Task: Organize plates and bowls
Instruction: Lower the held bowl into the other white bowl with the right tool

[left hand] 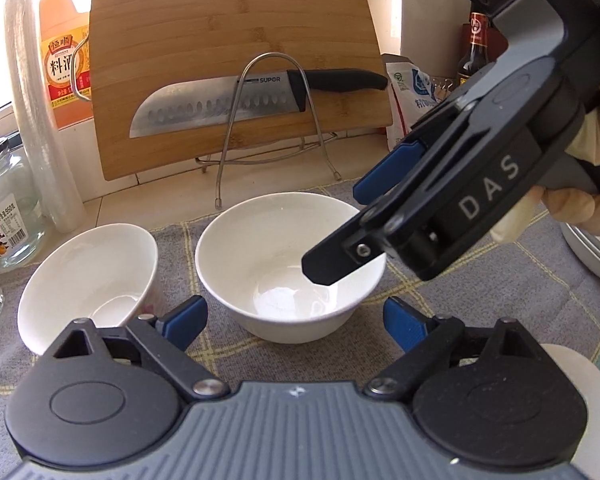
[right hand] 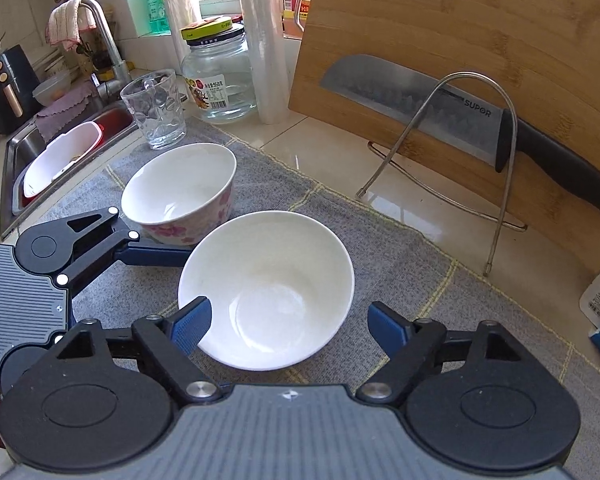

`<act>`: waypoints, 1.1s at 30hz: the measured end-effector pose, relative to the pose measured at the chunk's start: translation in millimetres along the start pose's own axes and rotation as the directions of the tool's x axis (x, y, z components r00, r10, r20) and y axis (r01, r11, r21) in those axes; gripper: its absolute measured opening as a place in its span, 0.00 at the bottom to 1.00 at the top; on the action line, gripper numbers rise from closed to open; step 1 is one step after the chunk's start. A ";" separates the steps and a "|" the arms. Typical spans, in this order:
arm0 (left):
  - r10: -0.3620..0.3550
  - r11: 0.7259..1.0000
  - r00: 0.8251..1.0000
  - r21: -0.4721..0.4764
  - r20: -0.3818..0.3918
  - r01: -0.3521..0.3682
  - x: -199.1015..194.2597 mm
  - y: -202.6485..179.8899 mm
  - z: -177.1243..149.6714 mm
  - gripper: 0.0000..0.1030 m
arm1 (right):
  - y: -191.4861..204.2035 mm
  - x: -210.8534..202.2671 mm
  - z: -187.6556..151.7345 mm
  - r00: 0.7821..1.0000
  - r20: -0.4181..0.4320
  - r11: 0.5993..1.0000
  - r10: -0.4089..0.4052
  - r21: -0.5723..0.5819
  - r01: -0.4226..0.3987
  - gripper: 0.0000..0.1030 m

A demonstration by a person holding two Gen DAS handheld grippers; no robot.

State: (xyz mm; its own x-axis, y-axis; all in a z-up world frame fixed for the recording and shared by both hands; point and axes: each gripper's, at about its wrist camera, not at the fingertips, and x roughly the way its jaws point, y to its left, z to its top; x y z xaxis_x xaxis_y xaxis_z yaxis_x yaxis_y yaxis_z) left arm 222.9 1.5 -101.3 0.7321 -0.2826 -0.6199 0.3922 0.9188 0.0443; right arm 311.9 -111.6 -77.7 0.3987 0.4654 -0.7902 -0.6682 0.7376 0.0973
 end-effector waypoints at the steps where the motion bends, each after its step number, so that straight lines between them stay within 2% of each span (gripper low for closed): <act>1: -0.002 1.000 1.000 -0.003 0.001 0.002 1.0 0.7 0.7 0.91 | -0.7 2.1 1.5 1.000 -0.002 1.000 0.003 0.001 -0.003 0.82; 6: -0.008 1.000 1.000 -0.007 0.000 0.008 5.6 3.0 2.5 0.85 | -3.9 11.4 7.0 1.000 -0.005 1.000 0.010 0.014 -0.010 0.76; 11: -0.013 1.000 1.000 -0.016 0.004 0.013 6.2 5.1 2.7 0.85 | -7.7 14.9 7.5 1.000 -0.004 0.999 0.015 0.029 -0.015 0.70; 22: -0.026 1.000 1.000 -0.015 0.005 0.026 6.9 7.7 2.6 0.85 | -14.1 22.1 9.2 0.999 -0.014 0.997 0.040 0.070 -0.039 0.68; 33: -0.029 1.000 1.000 0.006 -0.007 0.029 -0.3 3.4 6.2 0.85 | -10.1 11.9 8.6 0.999 -0.021 0.995 0.049 0.088 -0.047 0.67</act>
State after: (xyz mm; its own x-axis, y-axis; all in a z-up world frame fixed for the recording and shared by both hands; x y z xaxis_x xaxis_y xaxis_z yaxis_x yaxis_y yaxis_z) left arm 227.5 3.0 -96.1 0.7163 -0.3069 -0.6266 0.4166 0.9085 0.0313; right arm 328.8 -109.3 -82.9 0.3521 0.4908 -0.7969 -0.6281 0.7552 0.1876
